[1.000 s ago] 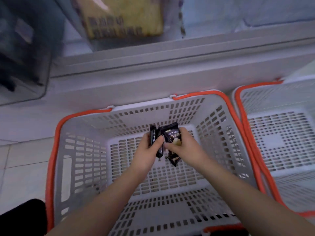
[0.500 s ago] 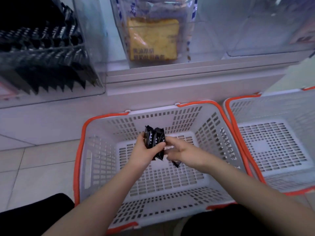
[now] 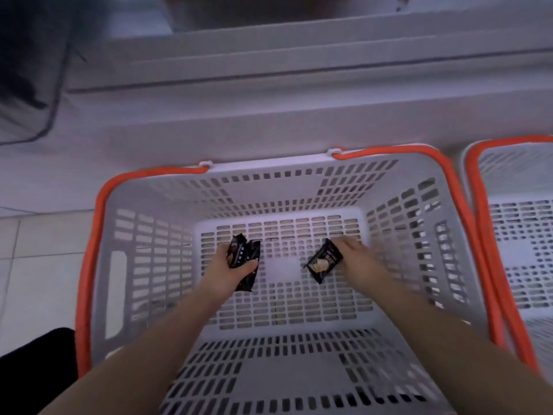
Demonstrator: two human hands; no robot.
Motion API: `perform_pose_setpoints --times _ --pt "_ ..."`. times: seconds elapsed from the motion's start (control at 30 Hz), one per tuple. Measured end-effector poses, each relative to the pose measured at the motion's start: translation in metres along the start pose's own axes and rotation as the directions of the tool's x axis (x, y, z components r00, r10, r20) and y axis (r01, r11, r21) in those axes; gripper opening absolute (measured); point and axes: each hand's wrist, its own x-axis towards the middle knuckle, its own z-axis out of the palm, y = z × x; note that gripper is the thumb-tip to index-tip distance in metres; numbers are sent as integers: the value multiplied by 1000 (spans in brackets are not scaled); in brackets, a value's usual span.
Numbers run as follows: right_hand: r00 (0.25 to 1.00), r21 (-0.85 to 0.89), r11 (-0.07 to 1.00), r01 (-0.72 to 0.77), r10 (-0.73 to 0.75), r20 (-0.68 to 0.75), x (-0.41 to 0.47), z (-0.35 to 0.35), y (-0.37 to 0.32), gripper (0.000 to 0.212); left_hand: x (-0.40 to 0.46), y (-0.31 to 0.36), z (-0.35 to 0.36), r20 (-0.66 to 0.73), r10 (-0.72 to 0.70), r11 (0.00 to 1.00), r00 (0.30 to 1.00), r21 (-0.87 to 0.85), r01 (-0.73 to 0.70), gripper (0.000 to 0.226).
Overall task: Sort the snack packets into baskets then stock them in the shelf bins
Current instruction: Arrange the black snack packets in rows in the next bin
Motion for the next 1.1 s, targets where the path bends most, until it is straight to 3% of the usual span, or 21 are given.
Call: perform_pose_setpoints --times 0.1,0.27,0.33,0.4,0.5,0.63,0.87,1.0,1.1 --pt "992 -238 963 126 -125 19 11 18 -4 78 9 -2 1 -2 -26 999 1000 35 26 55" --pt "976 -481 861 163 -214 -52 13 32 -10 56 13 8 2 20 9 995 1000 98 -11 57" --pt "980 -406 904 130 -179 -84 5 24 -13 50 9 17 0 33 48 996 998 74 -51 56" --pt "989 -212 974 86 -109 -101 -9 5 -20 46 1 31 -2 45 93 995 995 33 -94 53" --pt "988 10 991 137 -136 -77 -38 -37 -38 43 -20 56 -7 82 188 982 979 -36 -186 49" --pt "970 31 976 213 -208 -129 -86 -90 -68 44 -60 94 -18 124 381 924 916 -31 -380 45" --pt "862 71 930 360 -303 -405 -165 -148 -135 49 -136 137 -63 163 686 724 709 -57 -687 55" --pt "762 174 847 503 -340 -551 -203 -171 -178 40 -180 146 -104 138 782 619 607 -58 -784 48" --pt "737 434 632 643 -357 -574 -229 -185 -216 55 -211 153 -137 80 835 550 544 -133 -825 46"
